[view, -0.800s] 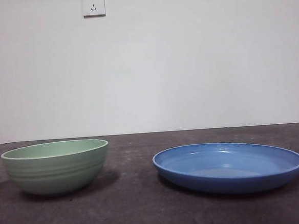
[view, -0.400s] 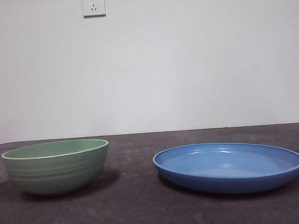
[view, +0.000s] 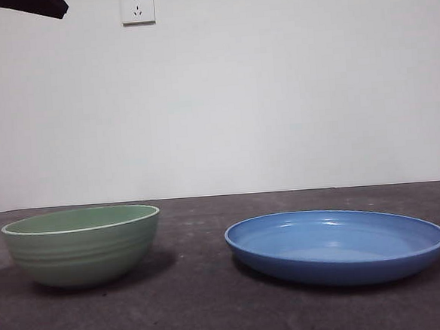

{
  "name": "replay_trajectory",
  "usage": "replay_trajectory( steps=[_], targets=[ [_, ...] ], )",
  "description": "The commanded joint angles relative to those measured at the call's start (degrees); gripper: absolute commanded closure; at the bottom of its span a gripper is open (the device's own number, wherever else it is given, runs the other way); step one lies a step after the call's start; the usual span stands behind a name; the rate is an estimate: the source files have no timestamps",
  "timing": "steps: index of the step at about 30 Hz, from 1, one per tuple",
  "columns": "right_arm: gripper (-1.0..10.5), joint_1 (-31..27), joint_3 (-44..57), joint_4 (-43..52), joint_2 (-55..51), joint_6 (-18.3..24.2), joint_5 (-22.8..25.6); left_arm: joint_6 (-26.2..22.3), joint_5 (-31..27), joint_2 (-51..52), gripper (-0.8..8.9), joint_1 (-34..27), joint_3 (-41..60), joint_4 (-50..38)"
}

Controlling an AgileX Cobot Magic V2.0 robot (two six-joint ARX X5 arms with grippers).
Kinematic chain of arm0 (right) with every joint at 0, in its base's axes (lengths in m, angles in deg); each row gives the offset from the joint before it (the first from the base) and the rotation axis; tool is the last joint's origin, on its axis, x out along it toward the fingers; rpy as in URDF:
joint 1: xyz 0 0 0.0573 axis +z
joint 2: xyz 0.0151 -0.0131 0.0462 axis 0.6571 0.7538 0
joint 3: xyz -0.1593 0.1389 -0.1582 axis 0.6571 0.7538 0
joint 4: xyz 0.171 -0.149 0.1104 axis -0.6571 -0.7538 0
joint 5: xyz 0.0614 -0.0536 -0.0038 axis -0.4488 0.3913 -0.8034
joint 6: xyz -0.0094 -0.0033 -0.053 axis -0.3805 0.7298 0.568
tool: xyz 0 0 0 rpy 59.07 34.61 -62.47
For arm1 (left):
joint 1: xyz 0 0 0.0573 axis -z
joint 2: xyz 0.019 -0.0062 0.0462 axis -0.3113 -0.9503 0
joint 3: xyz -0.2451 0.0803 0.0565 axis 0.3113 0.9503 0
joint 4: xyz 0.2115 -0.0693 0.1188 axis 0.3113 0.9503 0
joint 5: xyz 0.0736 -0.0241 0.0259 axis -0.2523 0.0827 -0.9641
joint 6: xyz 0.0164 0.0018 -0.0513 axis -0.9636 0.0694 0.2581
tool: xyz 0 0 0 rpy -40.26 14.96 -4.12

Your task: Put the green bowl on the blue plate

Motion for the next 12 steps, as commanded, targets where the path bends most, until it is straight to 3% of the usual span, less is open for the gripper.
replay_trajectory(
  steps=[1, 4, 5, 7, 12],
  targets=[
    [6.0, 0.15, -0.74, -0.59, 0.35, 0.66, 1.16, -0.98, 0.22, -0.44, 5.87, 0.31, -0.87, -0.83],
    [4.2, 0.15, -0.74, -0.72, 0.35, 0.63, 3.69, -0.98, 0.13, -0.48, 3.06, 0.31, -0.87, -0.66],
    [3.9, 0.15, -0.74, -0.72, 0.35, 0.63, 4.46, -0.98, 0.13, -0.52, 2.54, 0.31, -0.87, -0.63],
    [3.5, 0.15, -0.74, -0.72, 0.37, 0.66, 6.40, -0.98, 0.13, -0.63, 2.12, 0.31, -0.85, -0.61],
    [3.4, 0.15, -0.74, -0.70, 0.37, 0.68, 9.31, -0.96, -0.02, -0.85, 2.13, 0.31, -0.85, -0.57]
  ],
)
